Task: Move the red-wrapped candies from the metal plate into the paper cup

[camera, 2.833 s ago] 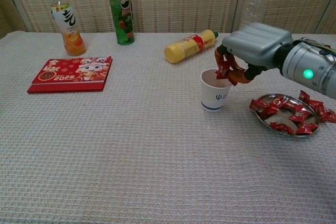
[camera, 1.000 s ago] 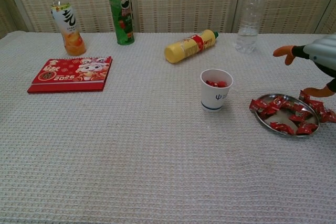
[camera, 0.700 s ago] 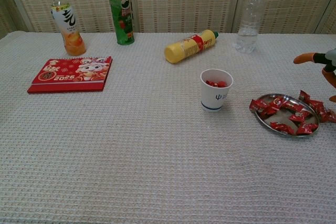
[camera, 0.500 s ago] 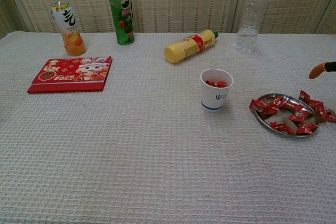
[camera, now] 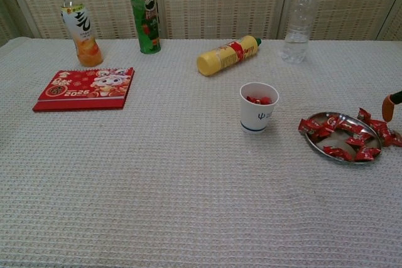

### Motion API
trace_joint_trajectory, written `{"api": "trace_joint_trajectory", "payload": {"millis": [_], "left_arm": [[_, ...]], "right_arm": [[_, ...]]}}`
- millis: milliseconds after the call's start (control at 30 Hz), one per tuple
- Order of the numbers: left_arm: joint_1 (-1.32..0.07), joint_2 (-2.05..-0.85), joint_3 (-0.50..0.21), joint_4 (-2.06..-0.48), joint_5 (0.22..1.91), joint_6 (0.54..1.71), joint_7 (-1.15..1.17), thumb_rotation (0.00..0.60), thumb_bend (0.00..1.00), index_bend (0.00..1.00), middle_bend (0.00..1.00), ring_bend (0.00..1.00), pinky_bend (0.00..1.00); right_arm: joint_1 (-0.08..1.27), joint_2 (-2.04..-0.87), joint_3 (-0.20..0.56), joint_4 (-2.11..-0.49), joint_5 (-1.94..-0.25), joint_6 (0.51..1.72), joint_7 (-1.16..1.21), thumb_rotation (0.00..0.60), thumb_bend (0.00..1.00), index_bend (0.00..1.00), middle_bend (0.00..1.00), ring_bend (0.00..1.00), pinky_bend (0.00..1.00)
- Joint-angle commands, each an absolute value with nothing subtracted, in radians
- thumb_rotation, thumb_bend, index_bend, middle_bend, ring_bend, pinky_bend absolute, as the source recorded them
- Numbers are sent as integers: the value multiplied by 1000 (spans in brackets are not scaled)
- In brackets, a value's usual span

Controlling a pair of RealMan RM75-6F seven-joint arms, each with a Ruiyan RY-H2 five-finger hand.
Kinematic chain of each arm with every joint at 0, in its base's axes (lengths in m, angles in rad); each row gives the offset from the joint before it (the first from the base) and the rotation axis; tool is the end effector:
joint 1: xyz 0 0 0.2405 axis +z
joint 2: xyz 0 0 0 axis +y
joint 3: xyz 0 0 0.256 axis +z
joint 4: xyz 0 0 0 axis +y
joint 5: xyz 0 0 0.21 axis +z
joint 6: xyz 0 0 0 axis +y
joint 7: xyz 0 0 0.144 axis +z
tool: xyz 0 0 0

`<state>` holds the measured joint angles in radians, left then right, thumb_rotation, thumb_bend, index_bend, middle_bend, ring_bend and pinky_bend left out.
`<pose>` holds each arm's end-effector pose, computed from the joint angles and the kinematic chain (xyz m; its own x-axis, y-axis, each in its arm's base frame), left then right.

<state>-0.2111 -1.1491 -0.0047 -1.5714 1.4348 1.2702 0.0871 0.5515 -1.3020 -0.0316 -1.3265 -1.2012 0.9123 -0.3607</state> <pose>-0.3169 0.2085 0.1229 0.4849 0.2025 0.8508 0.8739 -0.0749 -0.4802 -0.3151 -0.3081 0.0659 0.7531 -0.3384 0.5642 -0.6509 -0.2587 0.7137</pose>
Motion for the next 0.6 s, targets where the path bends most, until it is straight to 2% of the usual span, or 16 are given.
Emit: {"api": "trace_joint_trajectory", "payload": {"millis": [33, 200, 333, 600], "left_arm": [[-211, -1149, -4, -1571, 1435, 1270, 87, 600, 437, 0, 0, 62, 349], [-212, -1149, -3, -1572, 1435, 1268, 88, 600, 436, 0, 0, 63, 350], [-212, -1148, -4, -1571, 1433, 1269, 85, 600, 436, 0, 0, 64, 350], [-213, -1146, -5, -1568, 1430, 1265, 77, 600, 436, 0, 0, 65, 349]], "right_arm": [[542, -1335, -29, -1293, -1224, 929, -348, 600, 198, 370, 1000, 1000, 1000], [539, -1375, -20, -1260, -1233, 929, -347, 600, 197, 306, 1000, 1000, 1000], [538, -1402, -14, -1238, -1245, 928, -335, 600, 197, 302, 1000, 1000, 1000], [536, -1430, -7, -1206, -1261, 922, -326, 600, 198, 465, 1000, 1000, 1000]]}}
